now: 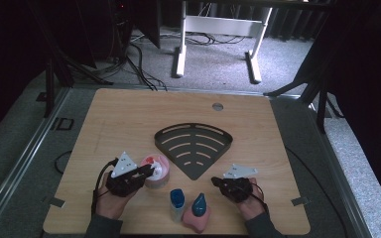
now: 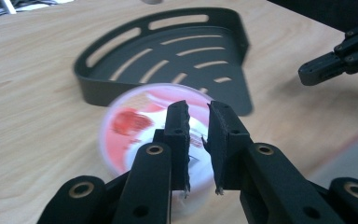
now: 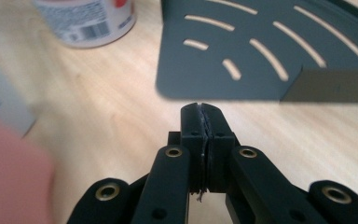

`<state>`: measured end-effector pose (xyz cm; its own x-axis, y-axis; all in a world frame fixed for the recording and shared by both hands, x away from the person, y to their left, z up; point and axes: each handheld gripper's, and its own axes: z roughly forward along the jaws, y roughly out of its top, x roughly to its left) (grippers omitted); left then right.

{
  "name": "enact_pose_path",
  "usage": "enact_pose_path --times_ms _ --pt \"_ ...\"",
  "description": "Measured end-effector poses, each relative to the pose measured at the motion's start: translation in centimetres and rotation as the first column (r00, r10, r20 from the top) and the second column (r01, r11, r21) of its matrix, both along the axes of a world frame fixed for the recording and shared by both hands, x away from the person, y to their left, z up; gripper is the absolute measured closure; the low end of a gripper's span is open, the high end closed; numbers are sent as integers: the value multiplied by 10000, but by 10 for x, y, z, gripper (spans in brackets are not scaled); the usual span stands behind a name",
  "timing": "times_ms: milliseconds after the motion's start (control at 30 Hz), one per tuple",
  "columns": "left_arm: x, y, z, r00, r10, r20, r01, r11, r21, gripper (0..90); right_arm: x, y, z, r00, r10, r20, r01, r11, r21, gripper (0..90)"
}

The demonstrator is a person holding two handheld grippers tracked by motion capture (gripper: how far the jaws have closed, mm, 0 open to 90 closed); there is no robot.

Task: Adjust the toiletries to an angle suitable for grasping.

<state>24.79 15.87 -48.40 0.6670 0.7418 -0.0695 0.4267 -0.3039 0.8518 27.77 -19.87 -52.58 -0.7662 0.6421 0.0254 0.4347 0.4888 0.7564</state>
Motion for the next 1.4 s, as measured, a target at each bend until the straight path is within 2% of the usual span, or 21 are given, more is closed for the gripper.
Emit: enact_pose_path --times_ms 167,300,367,467,567,767,900,967,1133,1267,1400 --pt "-17 -7 -2 9986 -503 -136 503 9987 -29 792 -26 -12 -2 9999 46 -150 -42 9997 226 885" --pt "-27 -15 -8 9960 -850 -273 853 9963 91 806 -45 -15 -1 9996 275 -56 -274 9993 268 887" --pt "-30 -20 -13 9935 -1069 -394 1078 9940 190 816 -56 -15 2 9984 510 232 -515 9984 217 889" --pt "-33 -25 -18 9903 -1260 -580 1277 9914 281 828 -67 -14 5 9965 725 424 -735 9970 237 890" --pt "-37 -27 -20 9868 -1468 -690 1487 9886 233 850 -79 -12 6 9948 928 419 -942 9950 346 889" --pt "-44 -33 -22 9780 -1933 -780 1967 9797 387 863 -96 -8 4 9895 1403 332 -1412 9896 259 889" --pt "-50 -37 -25 9741 -2101 -834 2140 9760 411 885 -102 -6 4 9871 1575 298 -1583 9870 276 889" --pt "-52 -38 -26 9710 -2204 -926 2260 9726 549 891 -104 -4 3 9854 1684 237 -1691 9852 293 890" --pt "-55 -38 -27 9679 -2312 -985 2368 9703 496 894 -109 1 2 9796 2000 168 -2004 9794 233 889" --pt "-55 -42 -28 9645 -2431 -1031 2487 9675 457 894 -110 3 1 9786 2054 153 -2057 9783 228 891" --pt "-56 -48 -30 9634 -2451 -1086 2525 9658 596 894 -110 3 1 9792 2025 131 -2027 9790 236 891"
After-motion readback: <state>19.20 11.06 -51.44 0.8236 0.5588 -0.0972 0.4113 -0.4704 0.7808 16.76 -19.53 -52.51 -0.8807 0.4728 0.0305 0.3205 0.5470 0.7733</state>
